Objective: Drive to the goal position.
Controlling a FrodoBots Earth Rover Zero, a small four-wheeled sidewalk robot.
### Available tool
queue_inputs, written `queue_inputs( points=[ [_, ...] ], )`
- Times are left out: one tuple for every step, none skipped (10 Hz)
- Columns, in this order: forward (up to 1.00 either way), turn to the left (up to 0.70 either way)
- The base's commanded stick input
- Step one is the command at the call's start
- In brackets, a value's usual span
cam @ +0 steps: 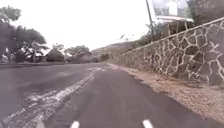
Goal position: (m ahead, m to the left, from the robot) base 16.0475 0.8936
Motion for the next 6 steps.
queue_inputs(
  points=[
    [0.5, 0.0],
    [0.5, 0.0],
    [0.5, 0.0],
    [0.5, 0.0],
    [0.5, 0.0],
    [0.5, 0.0]
  ],
)
